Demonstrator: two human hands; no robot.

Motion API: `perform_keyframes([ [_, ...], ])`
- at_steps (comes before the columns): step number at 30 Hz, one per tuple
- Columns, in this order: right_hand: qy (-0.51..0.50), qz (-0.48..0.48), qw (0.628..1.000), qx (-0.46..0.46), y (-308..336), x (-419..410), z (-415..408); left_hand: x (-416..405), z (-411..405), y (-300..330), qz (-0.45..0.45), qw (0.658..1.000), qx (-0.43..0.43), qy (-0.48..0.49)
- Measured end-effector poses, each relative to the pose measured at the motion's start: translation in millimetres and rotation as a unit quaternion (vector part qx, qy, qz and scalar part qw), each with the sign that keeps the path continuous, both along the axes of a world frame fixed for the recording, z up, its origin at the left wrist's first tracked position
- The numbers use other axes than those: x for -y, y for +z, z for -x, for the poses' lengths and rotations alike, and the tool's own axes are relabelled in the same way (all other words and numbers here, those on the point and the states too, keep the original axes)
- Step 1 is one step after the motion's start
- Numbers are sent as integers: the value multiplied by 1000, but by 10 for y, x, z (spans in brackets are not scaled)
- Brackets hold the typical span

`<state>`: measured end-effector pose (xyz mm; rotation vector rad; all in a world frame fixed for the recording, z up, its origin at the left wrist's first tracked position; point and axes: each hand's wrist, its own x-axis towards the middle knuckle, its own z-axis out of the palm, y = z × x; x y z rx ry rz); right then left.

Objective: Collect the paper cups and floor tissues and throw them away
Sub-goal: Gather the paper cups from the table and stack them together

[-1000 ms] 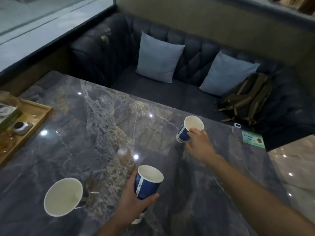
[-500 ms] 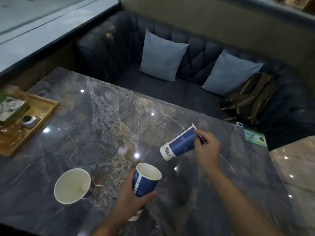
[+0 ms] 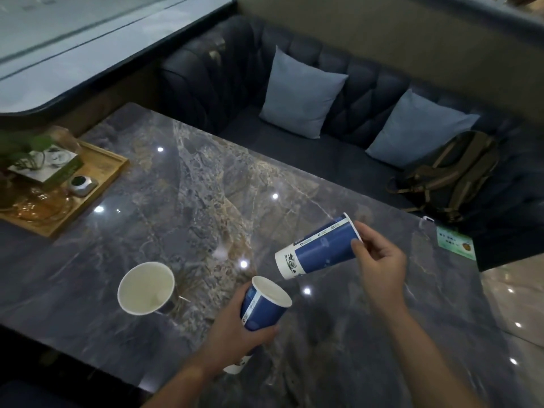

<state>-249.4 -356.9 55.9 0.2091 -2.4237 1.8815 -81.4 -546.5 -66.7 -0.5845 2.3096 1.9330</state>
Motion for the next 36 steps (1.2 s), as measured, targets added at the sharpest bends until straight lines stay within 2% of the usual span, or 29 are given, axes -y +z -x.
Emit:
perform_keyframes([
  [9, 21, -6, 1000, 18, -65, -90, -213, -15, 18, 67, 27, 999, -13, -25],
  [26, 172, 18, 982, 80, -247, 106, -672, -17, 17, 209, 27, 996, -28, -82],
  [36, 205, -36, 972, 109, -358, 100, -791, -56, 50, 235, 13, 996, -21, -86],
])
